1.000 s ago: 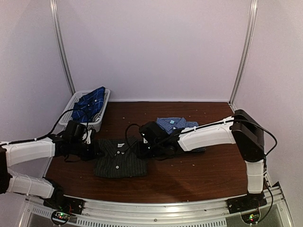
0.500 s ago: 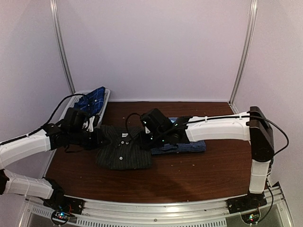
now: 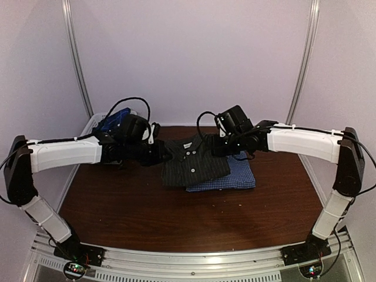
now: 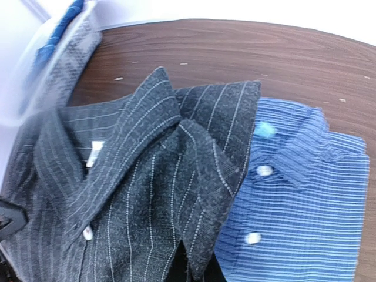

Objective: Fold and stack the long sleeve shirts
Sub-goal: Place the square-folded shirt on the square-folded shirt.

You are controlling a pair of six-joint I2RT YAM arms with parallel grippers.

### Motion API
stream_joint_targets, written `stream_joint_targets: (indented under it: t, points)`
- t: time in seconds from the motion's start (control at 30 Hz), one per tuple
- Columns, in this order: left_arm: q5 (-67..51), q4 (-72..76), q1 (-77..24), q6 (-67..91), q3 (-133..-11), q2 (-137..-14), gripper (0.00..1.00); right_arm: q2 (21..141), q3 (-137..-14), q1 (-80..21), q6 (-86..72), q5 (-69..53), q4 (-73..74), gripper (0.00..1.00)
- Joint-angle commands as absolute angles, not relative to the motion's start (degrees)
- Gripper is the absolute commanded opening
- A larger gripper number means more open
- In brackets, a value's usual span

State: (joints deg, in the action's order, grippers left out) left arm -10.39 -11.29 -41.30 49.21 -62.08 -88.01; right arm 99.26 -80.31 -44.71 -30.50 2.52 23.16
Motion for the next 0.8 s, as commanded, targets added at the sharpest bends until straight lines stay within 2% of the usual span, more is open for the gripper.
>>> stream_joint_targets:
  t: [0.0, 0.37, 0.77]
  points:
    - [-9.0, -4.22, -43.36, 49.74, -69.97, -95.14, 0.0, 96.32, -77.22, -39.9, -26.2, 4.51, 24.02, 0.0]
    - [-8.56, -2.84, -46.37, 50.31, -86.35, -113.5, 0.0, 97.63, -73.65, -28.79, -21.77, 0.54, 20.89, 0.0]
    - [-5.59, -4.85, -46.1, 51.09, -91.36, -119.61, 0.0, 103.09, -74.16, -25.16, -19.9, -2.09, 19.89, 0.0]
